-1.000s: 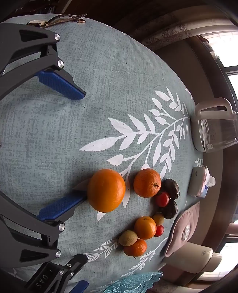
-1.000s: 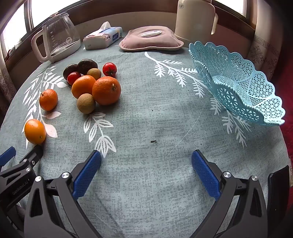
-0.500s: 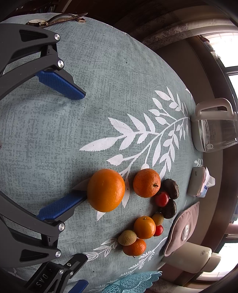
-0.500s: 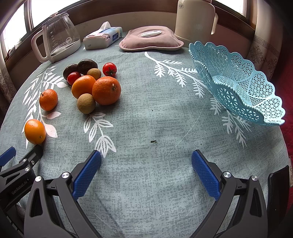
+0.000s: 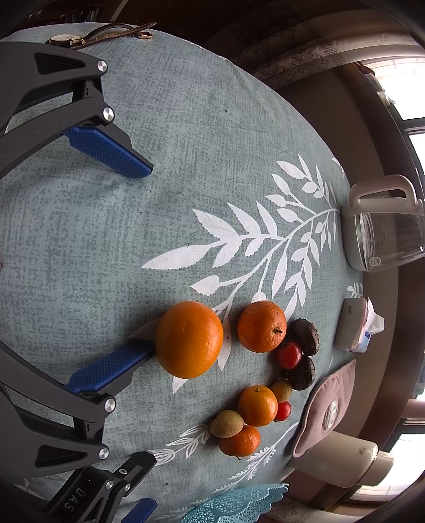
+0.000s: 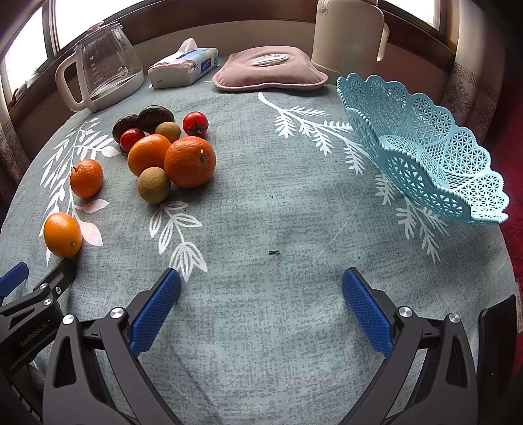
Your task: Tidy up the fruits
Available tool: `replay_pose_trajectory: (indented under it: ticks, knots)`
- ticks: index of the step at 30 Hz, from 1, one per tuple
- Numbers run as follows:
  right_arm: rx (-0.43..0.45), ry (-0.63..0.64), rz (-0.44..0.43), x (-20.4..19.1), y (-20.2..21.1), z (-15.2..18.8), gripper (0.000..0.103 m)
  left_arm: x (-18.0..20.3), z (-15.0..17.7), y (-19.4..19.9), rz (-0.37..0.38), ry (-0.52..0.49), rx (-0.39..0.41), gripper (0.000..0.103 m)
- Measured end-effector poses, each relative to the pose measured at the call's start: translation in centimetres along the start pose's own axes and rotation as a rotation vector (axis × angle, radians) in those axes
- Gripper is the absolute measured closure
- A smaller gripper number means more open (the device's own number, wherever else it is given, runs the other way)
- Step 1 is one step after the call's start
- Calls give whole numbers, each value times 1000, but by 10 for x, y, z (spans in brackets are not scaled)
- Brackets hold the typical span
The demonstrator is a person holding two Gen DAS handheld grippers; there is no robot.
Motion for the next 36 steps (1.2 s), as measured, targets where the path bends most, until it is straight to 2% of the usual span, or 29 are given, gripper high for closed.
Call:
replay_pose_trajectory:
  ticks: [28, 36]
  knots:
    - [-2, -1, -8, 0, -1, -1, 2, 1, 0, -2, -8, -5, -4, 5]
    - [-8, 16, -25, 0, -2, -1, 2, -2, 0, -2, 11, 5, -8, 5]
Point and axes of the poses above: each gripper's, at about its wrist camera, not at the fingertips, and y roughly against the way its jaws point, x to its right, z to its underside, the point moved 4 cm from there along -y, roughly the way its jaws point, and after that the axes turned 2 degrees about -y, right-handed, at the moved point
